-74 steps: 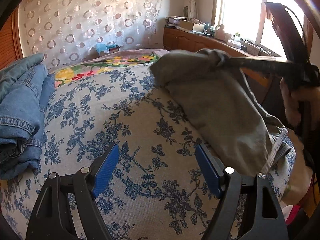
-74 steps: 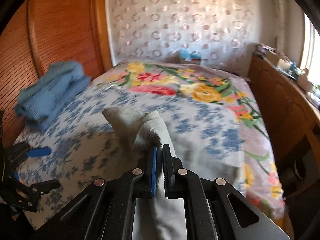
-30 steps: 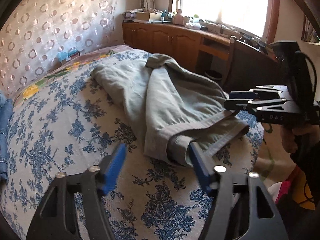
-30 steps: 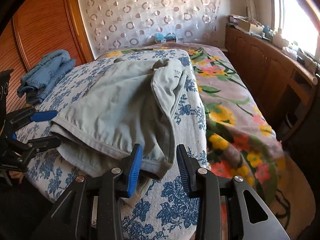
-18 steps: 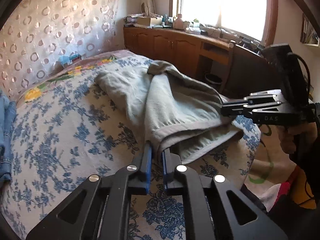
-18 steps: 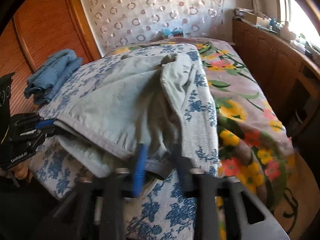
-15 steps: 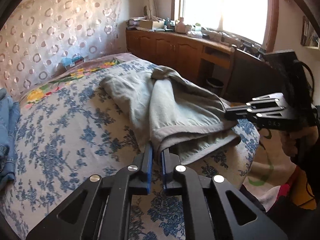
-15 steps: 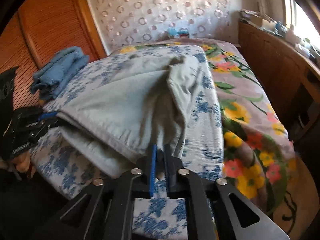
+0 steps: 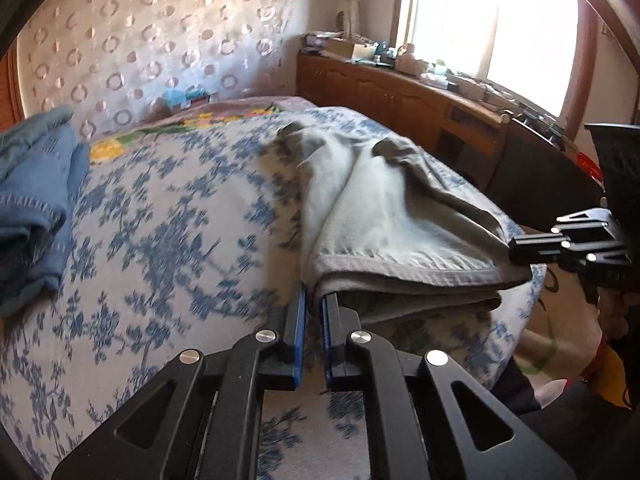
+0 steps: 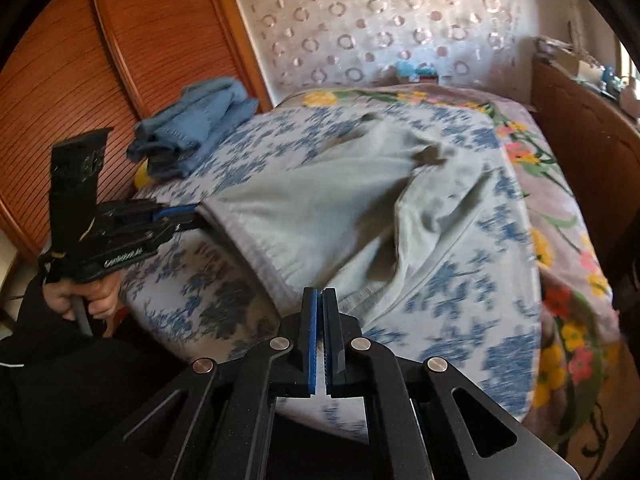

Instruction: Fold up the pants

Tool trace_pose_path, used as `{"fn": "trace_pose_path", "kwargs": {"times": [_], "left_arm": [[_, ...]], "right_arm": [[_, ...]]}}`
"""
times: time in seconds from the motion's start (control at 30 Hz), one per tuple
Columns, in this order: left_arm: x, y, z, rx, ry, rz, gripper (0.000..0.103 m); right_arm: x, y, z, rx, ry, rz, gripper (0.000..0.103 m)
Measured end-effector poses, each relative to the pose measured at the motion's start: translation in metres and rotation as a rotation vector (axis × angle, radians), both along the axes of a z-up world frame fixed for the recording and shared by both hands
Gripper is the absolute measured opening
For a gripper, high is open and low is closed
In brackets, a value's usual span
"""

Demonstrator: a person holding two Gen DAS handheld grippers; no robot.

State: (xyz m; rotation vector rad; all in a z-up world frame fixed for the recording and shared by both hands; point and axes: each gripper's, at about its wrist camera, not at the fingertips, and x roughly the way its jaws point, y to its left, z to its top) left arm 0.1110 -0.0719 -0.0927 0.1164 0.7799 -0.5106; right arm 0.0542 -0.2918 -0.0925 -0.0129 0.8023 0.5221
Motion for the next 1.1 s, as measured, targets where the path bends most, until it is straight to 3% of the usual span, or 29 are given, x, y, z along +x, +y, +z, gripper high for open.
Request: {"fn": "trace_pose_path", "kwargs": {"times": [0.17, 0.37, 0.43, 0.6, 0.83, 0.97, 1.1], "left_arm": [[-0.001, 0.002, 0.0, 0.0, 0.005, -0.01, 0.015], [-0.012, 0.009, 0.014, 0.007, -0.053, -0.009, 0.045], [-0.014, 0.011, 0.019, 0.007, -0.064, -0.009, 0.048], [-0.004, 0.012, 0.025, -0.02, -0.064, 0.0, 0.079], [0.021, -0.003, 0.015, 0.007, -0.044, 0.001, 0.079], [0.031, -0.009, 0.004, 0.041, -0.03, 0.01, 0.079], [0.032, -0.011, -0.005, 0.055, -0.014, 0.015, 0.079]], "right_arm": [[0.003, -0.007, 0.0, 0.02, -0.004, -0.035, 0.003], [0.0, -0.009, 0.012, 0.006, -0.047, -0.071, 0.005], [0.001, -0.009, 0.014, -0.004, -0.06, -0.091, 0.009], [0.011, -0.01, 0.016, -0.021, -0.089, -0.124, 0.021], [0.053, -0.001, 0.014, -0.059, -0.113, -0.156, 0.025], [0.082, 0.006, 0.014, -0.084, -0.122, -0.178, 0.037], [0.115, 0.016, 0.007, -0.14, -0.107, -0.194, 0.038]]}}
